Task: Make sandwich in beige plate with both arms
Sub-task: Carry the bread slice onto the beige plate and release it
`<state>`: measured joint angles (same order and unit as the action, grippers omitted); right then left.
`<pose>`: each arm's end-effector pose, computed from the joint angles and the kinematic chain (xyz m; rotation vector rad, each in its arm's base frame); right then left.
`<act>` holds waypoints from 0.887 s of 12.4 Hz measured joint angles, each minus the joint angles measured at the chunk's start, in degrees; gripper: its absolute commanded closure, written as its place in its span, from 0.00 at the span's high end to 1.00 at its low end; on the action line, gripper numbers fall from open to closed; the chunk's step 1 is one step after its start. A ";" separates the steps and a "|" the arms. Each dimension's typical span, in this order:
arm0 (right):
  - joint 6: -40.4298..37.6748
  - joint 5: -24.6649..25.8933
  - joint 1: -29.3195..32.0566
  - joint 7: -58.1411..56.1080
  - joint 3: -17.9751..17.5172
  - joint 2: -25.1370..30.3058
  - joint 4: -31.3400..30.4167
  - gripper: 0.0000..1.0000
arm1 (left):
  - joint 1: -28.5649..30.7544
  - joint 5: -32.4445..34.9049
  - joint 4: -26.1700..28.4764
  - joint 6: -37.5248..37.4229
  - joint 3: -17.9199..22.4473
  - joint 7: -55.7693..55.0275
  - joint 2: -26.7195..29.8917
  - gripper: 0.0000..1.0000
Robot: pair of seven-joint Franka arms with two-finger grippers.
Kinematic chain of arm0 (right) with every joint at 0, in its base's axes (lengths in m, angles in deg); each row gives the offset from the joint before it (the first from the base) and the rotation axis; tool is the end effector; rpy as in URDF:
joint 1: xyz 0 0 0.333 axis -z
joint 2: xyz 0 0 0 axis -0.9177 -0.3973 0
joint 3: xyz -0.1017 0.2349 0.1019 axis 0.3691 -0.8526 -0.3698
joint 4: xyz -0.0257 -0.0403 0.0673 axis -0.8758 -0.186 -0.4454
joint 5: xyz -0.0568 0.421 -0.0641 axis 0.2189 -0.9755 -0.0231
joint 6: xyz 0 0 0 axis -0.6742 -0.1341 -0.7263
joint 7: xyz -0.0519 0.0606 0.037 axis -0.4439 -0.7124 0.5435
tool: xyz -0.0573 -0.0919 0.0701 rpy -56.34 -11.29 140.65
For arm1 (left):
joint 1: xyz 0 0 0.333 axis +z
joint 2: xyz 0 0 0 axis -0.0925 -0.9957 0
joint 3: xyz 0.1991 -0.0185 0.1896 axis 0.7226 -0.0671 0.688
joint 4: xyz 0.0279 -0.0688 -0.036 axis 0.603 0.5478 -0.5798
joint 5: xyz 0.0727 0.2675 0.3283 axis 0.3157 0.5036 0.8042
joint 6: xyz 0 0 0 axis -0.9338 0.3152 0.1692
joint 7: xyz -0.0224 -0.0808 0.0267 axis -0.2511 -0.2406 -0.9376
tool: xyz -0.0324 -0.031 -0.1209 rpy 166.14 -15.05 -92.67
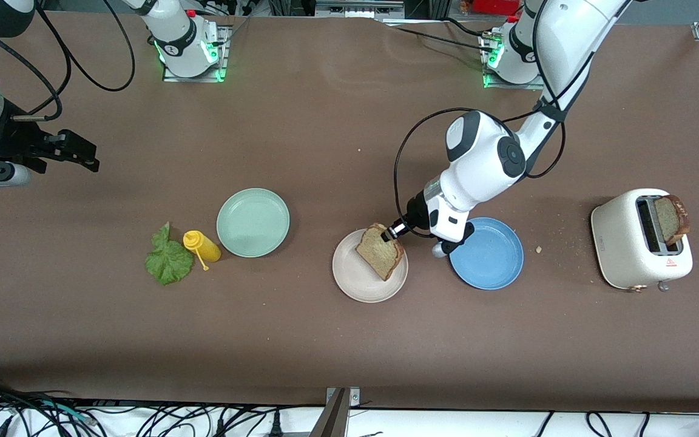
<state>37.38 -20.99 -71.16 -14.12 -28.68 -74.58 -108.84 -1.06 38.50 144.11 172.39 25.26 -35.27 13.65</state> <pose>0.6211 0.0518 0.5341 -3.1268 -0.0572 0.0191 0.6004 -0.3715 0.2237 2.4013 0.8549 -0.0399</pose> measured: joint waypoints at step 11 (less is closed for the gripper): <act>0.00 -0.01 0.02 0.00 0.05 0.00 0.00 1.00 | -1.66 0.00 -0.11 5.78 0.68 3.33 -4.23 0.99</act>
<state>37.38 -21.00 -71.13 -14.12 -28.63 -74.58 -108.84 -2.72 38.51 144.00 178.17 25.94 -31.94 9.42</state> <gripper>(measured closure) 0.000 0.308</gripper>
